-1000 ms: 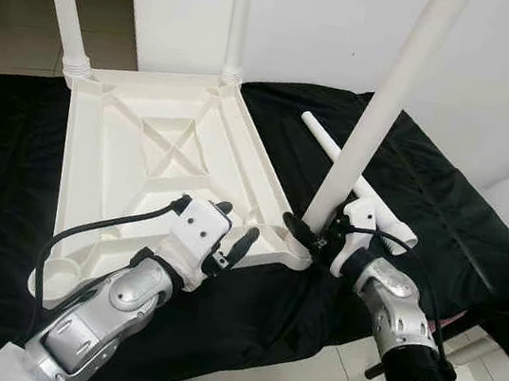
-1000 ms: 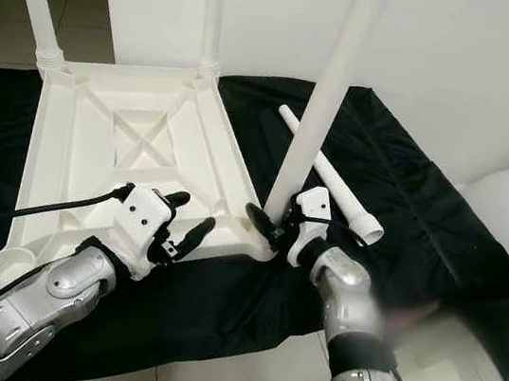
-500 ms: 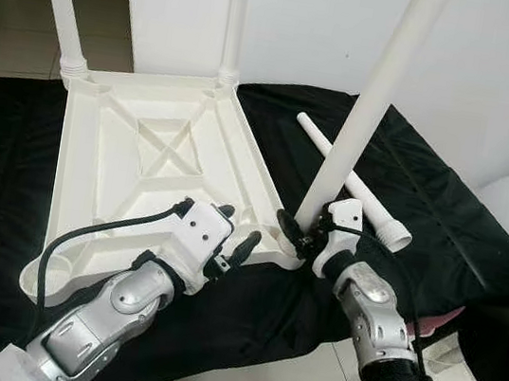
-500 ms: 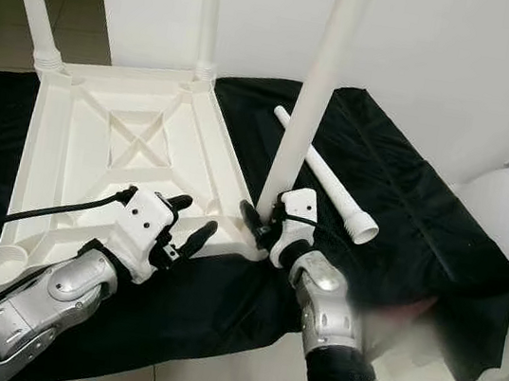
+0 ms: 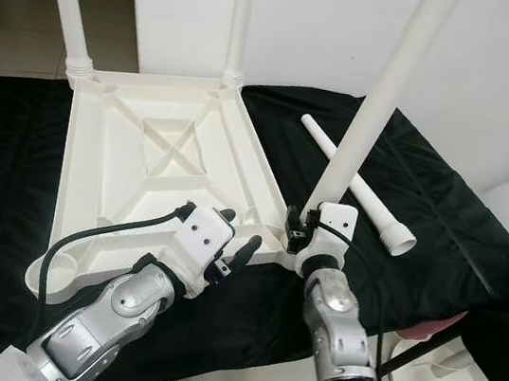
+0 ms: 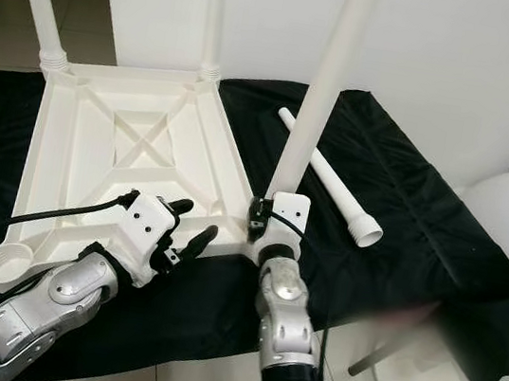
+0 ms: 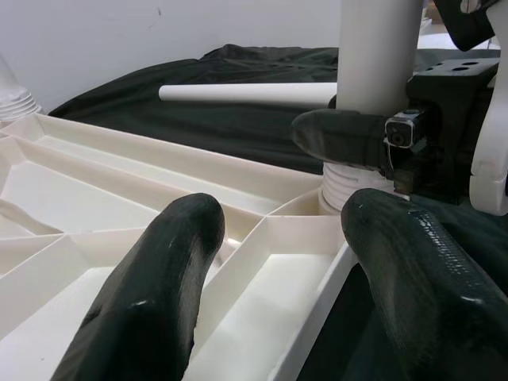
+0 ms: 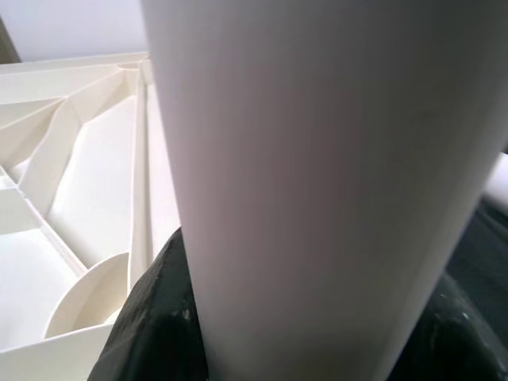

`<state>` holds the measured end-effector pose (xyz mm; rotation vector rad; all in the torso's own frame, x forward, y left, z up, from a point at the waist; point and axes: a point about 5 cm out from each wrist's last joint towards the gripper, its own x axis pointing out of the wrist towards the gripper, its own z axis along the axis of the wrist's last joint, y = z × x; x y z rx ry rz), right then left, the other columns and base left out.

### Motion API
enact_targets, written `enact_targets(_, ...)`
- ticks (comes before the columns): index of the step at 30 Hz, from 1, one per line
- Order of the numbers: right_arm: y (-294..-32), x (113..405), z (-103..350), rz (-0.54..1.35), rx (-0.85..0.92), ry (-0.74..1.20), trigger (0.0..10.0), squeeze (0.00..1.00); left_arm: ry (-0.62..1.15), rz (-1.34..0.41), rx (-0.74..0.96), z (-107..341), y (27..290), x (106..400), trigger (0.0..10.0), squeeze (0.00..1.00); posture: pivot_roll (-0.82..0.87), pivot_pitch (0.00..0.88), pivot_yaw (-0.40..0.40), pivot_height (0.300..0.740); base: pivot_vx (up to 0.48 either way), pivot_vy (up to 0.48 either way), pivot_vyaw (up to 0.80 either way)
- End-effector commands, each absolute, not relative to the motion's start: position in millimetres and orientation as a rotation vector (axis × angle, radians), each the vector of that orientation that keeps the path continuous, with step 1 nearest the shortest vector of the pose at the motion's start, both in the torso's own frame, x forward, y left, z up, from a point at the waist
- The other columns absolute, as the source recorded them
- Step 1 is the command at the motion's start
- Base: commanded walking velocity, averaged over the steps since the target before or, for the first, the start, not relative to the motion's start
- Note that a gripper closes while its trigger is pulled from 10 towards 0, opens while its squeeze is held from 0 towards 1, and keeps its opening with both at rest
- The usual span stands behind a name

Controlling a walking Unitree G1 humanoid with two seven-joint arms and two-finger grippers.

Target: Building children table

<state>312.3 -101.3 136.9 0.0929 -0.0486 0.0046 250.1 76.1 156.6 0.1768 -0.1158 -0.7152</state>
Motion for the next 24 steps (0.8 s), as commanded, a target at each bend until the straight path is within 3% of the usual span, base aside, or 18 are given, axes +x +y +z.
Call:
enact_targets(1, -104.0, 307.0, 129.4, -0.037, 0.112, -0.007, 10.0, 0.0, -0.095, -0.952, 0.197, 152.4, 67.9, 239.6, 10.0, 0.0, 0.02, 0.008, -0.052, 0.74, 0.0, 0.0, 0.0)
enact_targets(12, -105.6, 304.6, 134.7, -0.068, 0.089, -0.03, 10.0, 0.0, -0.096, -0.968, 0.207, 152.9, 67.5, 242.0, 10.0, 0.0, 0.01, 0.0, -0.044, 0.74, 0.0, 0.0, 0.0)
enact_targets(13, -105.5, 304.4, 135.4, -0.066, 0.091, -0.032, 10.0, 0.96, -0.096, -0.969, 0.208, 153.0, 67.7, 241.9, 10.0, 0.0, 0.02, 0.0, -0.044, 0.74, 0.0, 0.0, 0.0)
enact_targets(19, -106.9, 304.8, 141.2, -0.022, 0.093, -0.07, 10.0, 1.0, -0.095, -0.972, 0.208, 152.7, 67.6, 241.0, 10.0, 0.0, 0.02, 0.0, -0.042, 0.74, 0.0, 0.0, 0.0)
enact_targets(22, -106.7, 306.8, 143.7, 0.098, 0.106, -0.081, 10.0, 1.0, -0.093, -0.972, 0.209, 152.5, 67.1, 240.7, 10.0, 0.0, 0.02, 0.0, -0.044, 0.74, 0.0, 0.0, 0.0)
enact_targets(23, -107.5, 306.9, 144.2, 0.125, 0.095, -0.086, 10.0, 0.91, -0.093, -0.972, 0.209, 152.5, 67.1, 240.8, 10.0, 0.0, 0.02, 0.0, -0.043, 0.74, 0.0, 0.0, 0.0)
enact_targets(24, -107.5, 306.9, 144.2, 0.125, 0.095, -0.086, 10.0, 0.91, -0.093, -0.972, 0.209, 152.5, 67.1, 240.8, 10.0, 0.0, 0.02, 0.0, -0.043, 0.74, 0.0, 0.0, 0.0)
